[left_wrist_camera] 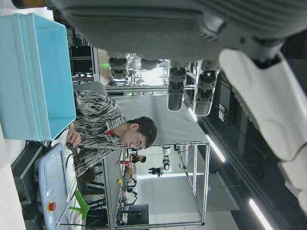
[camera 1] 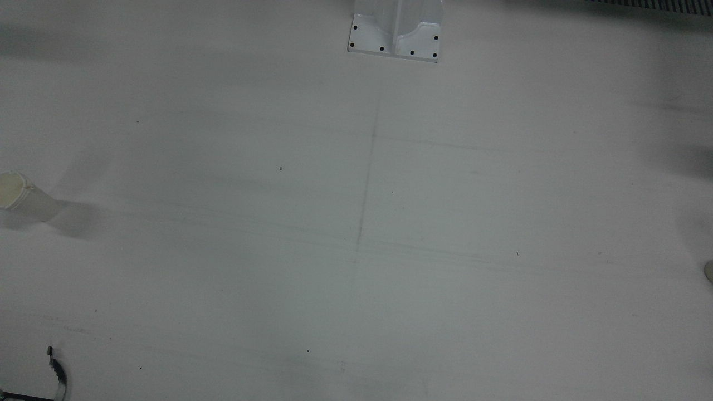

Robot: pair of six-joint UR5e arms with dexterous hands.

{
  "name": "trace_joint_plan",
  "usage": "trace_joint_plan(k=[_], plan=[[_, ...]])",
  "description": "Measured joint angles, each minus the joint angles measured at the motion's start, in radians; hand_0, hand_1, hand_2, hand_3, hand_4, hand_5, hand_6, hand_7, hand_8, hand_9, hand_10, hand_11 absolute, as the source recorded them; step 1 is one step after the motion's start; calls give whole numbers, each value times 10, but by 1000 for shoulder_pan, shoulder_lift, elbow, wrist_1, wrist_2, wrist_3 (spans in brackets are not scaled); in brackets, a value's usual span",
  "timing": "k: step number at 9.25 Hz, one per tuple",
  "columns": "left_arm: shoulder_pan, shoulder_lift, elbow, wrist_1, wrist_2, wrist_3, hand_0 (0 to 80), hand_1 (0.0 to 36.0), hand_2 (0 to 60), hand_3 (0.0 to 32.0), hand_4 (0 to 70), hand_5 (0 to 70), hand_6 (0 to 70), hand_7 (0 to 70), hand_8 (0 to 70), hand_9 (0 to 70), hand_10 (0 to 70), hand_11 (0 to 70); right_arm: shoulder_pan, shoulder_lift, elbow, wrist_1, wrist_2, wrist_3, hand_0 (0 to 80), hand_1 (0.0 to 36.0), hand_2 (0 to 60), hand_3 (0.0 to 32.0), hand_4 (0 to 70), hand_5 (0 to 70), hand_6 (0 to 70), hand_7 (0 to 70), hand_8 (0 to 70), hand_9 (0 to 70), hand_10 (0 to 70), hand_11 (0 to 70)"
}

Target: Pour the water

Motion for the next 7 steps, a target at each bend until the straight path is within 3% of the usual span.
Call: trace_joint_plan(k=[1,2,3,4,5,6,7], plan=[[0,0,0,0,0,1,459,0,0,50,233,134,111,256,12,37,49,76,0,0,2,-1,0,0,375,32,40,0,59,628,87,176,43,65,2,5],[0,2,12,-6,0,3,466,11,0,64,223,95,101,237,10,33,46,74,-2,2,11,-5,1,-4,380,41,61,0,68,664,96,189,47,72,5,10],[1,3,36,-26,-1,10,476,32,0,58,216,75,92,217,8,29,42,70,-9,3,22,-10,1,-12,385,47,74,0,66,666,97,193,46,72,3,8],[2,16,60,-59,-2,40,469,26,0,42,217,29,85,197,7,25,42,70,-23,4,31,-14,-2,-22,397,56,79,0,68,695,98,198,43,72,0,0],[3,39,94,-118,-3,92,471,35,0,6,235,38,90,196,8,25,41,69,-35,4,45,-22,-20,-29,401,58,82,0,71,700,104,209,44,75,0,0],[3,63,162,-208,-3,150,471,38,0,0,249,13,90,190,8,24,41,69,-43,4,64,-50,-46,-34,397,57,78,0,56,700,94,189,43,72,0,3],[4,76,230,-283,-2,191,466,36,0,0,255,0,81,176,6,21,38,64,-45,5,76,-75,-66,-36,399,58,71,0,46,652,87,175,40,68,0,4]])
